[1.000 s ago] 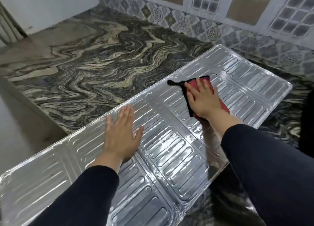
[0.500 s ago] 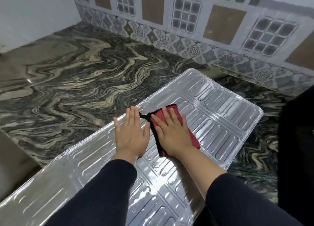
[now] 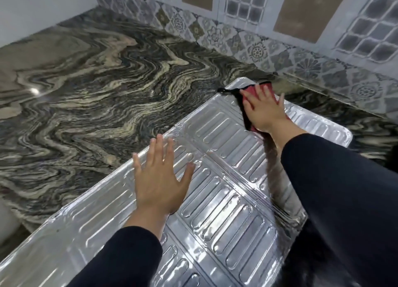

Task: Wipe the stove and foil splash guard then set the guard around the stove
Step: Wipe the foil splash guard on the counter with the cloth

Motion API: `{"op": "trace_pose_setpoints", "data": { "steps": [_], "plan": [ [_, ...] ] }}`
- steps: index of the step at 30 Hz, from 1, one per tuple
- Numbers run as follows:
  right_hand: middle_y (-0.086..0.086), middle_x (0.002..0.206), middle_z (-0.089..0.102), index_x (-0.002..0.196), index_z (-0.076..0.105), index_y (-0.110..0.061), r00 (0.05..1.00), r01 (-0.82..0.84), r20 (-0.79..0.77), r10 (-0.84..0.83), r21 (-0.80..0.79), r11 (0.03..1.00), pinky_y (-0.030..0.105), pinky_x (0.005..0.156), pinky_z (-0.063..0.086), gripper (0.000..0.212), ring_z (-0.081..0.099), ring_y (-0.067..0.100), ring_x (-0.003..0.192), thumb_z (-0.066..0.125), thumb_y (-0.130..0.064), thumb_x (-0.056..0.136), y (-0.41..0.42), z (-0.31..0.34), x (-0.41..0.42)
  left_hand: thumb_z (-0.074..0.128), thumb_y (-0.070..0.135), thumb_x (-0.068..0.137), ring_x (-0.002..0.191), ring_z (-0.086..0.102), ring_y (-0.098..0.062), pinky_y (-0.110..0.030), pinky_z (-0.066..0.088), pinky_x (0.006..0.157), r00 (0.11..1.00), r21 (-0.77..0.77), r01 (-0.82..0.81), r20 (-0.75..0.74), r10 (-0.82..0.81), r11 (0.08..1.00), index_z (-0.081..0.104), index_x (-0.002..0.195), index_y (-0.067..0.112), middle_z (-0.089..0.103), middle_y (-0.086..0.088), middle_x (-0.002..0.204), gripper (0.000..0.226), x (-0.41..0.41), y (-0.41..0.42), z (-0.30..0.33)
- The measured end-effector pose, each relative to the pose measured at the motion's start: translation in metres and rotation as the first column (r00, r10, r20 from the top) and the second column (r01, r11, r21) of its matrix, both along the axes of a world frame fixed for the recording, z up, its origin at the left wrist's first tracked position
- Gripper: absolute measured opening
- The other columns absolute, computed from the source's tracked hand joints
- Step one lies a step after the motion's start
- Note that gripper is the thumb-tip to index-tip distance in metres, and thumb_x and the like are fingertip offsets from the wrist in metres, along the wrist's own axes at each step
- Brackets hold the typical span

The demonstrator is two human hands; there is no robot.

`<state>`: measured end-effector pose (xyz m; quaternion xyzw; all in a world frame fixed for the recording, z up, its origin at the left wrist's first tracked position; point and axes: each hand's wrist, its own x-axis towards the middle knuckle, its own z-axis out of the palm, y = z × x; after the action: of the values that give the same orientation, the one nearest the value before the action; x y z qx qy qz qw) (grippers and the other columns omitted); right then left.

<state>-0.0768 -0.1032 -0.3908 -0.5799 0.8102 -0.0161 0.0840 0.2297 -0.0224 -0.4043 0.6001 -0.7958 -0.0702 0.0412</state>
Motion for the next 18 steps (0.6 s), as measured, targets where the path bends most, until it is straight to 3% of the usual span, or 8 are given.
{"op": "trace_pose_setpoints", "data": {
  "steps": [4,13,16,18],
  "plan": [
    [0.002,0.162,-0.007,0.149,0.008,-0.041,0.989,0.143,0.040,-0.144,0.019,0.990,0.057,0.115,-0.007,0.051,-0.008,0.024,0.148,0.013,-0.042,0.099,-0.003,0.000,0.025,0.002,0.071,0.084,0.148,-0.013,-0.017,-0.054,-0.006,0.117,1.000,-0.005,-0.002,-0.009,0.002,1.000,-0.004,0.152,0.021,-0.013,-0.002,0.161,0.084,-0.001,0.000,-0.001],
    [-0.002,0.161,-0.001,0.145,0.015,-0.048,0.973,-0.208,0.082,0.214,-0.079,0.975,0.048,0.118,-0.007,0.047,-0.006,0.021,0.148,0.016,-0.049,0.098,0.121,-0.003,0.145,0.011,0.068,0.087,0.148,-0.008,-0.017,-0.055,-0.004,0.118,1.000,0.004,-0.009,-0.005,0.009,1.000,0.003,0.152,0.020,-0.007,-0.003,0.161,0.081,-0.002,0.000,0.000],
    [-0.006,0.161,-0.004,0.144,0.015,-0.050,0.972,-0.217,0.084,0.221,-0.062,0.974,0.047,0.118,-0.007,0.046,-0.008,0.018,0.148,0.017,-0.051,0.098,0.154,0.000,0.120,0.012,0.069,0.088,0.148,-0.009,-0.017,-0.053,-0.005,0.118,1.000,0.008,0.006,-0.021,-0.006,1.000,-0.002,0.152,0.021,-0.009,-0.002,0.161,0.081,0.000,0.001,0.002],
    [-0.006,0.161,-0.005,0.144,0.015,-0.050,0.988,-0.128,0.079,0.132,-0.055,0.990,0.047,0.118,-0.006,0.047,-0.009,0.018,0.148,0.017,-0.051,0.098,0.164,0.000,0.092,0.010,0.070,0.088,0.148,-0.009,-0.017,-0.053,-0.006,0.117,1.000,0.008,0.018,-0.009,-0.018,1.000,-0.003,0.152,0.020,-0.009,-0.002,0.161,0.082,0.002,0.001,0.002]
  ]
}}
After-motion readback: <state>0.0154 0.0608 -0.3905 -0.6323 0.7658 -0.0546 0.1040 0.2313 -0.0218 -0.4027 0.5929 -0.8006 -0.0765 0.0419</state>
